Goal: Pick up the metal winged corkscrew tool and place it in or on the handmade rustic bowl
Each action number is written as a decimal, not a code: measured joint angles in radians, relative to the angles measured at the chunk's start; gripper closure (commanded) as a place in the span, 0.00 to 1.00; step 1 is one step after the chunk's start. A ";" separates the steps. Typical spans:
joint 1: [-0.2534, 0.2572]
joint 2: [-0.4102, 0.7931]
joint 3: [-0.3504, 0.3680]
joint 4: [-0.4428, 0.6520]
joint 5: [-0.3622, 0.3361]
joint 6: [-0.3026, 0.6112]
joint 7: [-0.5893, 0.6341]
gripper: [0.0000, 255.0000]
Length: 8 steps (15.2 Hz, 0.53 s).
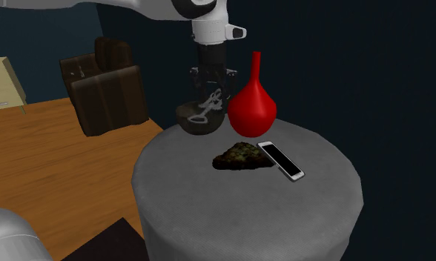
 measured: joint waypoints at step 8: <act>0.039 0.133 0.052 0.189 0.005 -0.055 0.090 1.00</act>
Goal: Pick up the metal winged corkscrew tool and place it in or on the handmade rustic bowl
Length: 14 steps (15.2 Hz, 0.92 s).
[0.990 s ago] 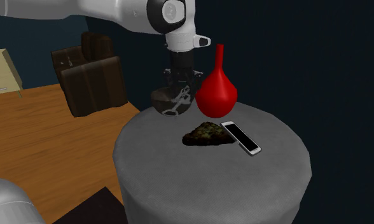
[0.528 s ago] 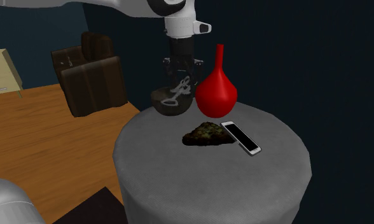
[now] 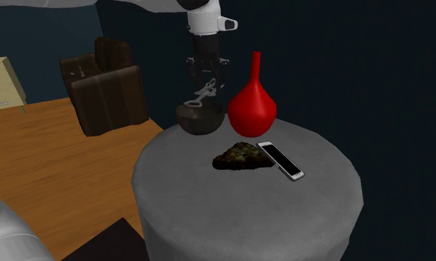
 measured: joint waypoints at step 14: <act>0.069 0.231 0.065 0.225 -0.017 0.007 0.135 1.00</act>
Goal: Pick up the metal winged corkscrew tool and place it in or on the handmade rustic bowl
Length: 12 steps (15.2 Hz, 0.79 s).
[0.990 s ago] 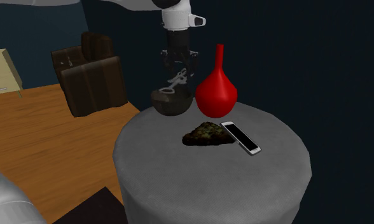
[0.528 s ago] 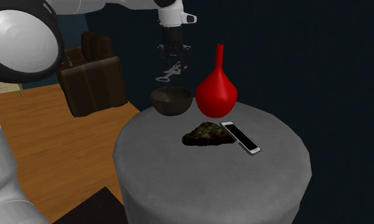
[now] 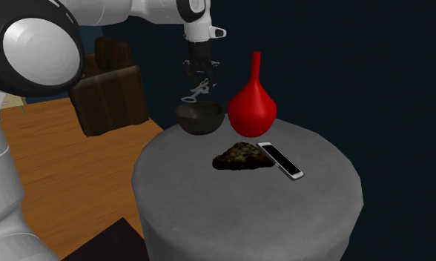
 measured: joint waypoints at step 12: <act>-0.002 -0.026 -0.001 -0.160 0.001 0.136 -0.002 1.00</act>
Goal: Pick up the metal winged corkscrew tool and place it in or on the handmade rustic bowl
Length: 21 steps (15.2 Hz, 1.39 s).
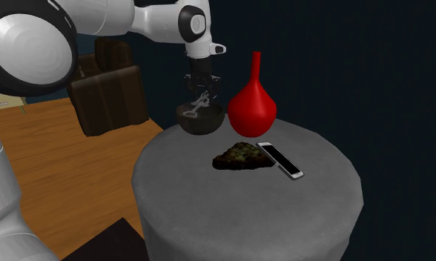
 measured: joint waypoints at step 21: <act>0.000 0.004 0.000 0.131 0.000 -0.127 0.000 0.00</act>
